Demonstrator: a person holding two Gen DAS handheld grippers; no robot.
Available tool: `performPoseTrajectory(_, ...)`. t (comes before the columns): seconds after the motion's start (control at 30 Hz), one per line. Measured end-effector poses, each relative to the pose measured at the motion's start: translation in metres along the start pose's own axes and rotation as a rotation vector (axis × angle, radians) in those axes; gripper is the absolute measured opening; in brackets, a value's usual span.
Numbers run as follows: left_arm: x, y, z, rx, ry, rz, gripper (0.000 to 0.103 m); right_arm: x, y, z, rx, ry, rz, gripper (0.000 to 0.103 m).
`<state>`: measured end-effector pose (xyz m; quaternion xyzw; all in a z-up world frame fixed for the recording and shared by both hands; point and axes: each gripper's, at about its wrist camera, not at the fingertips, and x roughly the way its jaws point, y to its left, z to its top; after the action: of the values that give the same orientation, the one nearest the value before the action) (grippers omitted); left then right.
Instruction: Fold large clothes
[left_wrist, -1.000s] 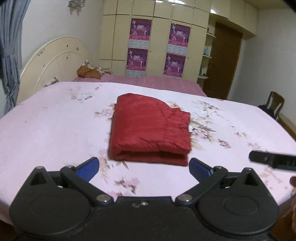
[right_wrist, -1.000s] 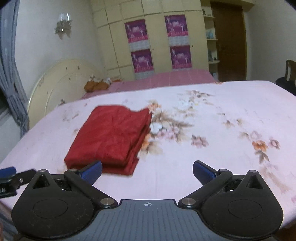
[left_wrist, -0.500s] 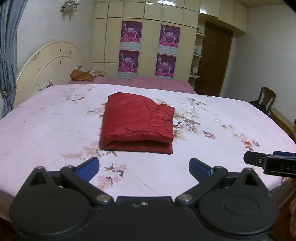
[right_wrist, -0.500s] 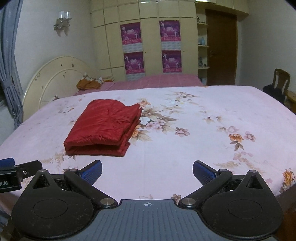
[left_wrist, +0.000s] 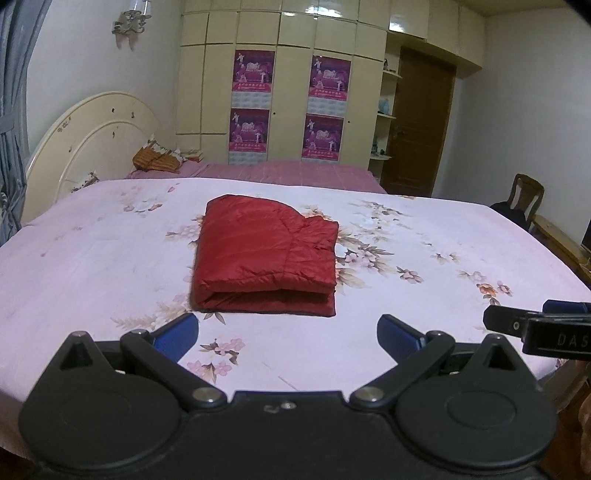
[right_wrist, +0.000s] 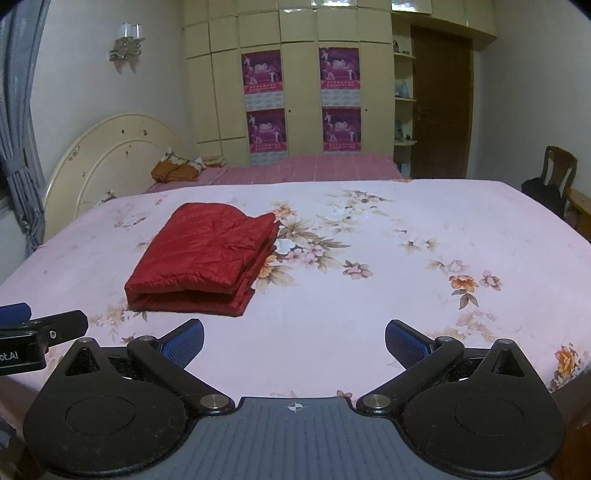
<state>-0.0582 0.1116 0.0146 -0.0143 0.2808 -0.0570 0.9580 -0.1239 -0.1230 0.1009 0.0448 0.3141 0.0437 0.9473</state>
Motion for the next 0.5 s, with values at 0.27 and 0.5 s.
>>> performPoseTrajectory(0.27, -0.0026, -0.0016, 0.0004, 0.008, -0.007, -0.001, 0.103, -0.0042, -0.0012, 0.0010, -0.006, -0.011, 0.001, 0.103)
performPoseTrajectory(0.5, -0.0027, -0.0020, 0.0003, 0.009, -0.009, -0.002, 0.103, -0.0075, -0.0035, 0.0021, -0.008, -0.014, 0.001, 0.103)
